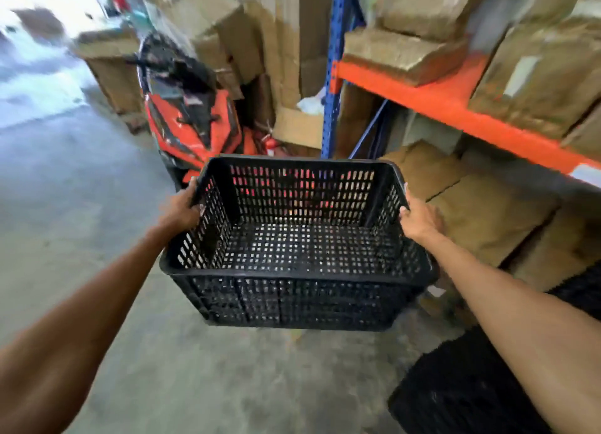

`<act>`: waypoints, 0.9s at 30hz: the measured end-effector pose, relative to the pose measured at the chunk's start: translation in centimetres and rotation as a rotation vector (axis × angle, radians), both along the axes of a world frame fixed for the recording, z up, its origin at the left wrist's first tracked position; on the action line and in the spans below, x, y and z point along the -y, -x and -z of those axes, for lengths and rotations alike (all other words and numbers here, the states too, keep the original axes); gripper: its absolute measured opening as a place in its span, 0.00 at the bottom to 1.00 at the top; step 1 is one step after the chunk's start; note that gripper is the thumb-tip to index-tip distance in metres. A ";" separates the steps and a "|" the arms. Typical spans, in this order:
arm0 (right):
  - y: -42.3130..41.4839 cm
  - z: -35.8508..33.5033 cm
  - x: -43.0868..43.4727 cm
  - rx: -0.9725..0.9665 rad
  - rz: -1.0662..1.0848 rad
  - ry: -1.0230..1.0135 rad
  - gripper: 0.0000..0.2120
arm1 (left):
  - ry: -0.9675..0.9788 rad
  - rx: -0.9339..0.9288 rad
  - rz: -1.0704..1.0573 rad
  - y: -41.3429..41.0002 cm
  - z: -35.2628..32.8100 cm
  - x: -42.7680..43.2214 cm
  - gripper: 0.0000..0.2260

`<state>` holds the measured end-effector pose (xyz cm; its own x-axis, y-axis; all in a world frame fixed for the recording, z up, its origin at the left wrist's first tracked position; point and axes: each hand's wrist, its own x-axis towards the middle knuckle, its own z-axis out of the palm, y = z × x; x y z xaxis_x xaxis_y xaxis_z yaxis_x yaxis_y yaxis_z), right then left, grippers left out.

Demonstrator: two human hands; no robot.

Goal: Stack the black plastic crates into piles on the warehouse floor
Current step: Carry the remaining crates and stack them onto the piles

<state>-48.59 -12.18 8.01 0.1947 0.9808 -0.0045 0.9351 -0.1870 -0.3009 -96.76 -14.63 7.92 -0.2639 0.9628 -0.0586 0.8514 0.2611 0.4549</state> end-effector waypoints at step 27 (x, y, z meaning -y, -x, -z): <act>-22.6 -56.3 27.9 0.387 0.534 -0.593 0.15 | -0.855 -0.102 0.657 -30.3 -55.9 -0.4 0.21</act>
<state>-26.03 -40.09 64.28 0.5099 0.5781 0.6371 0.8238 -0.5414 -0.1680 -66.49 -14.19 63.80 0.3529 0.6292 0.6925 0.7531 -0.6302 0.1889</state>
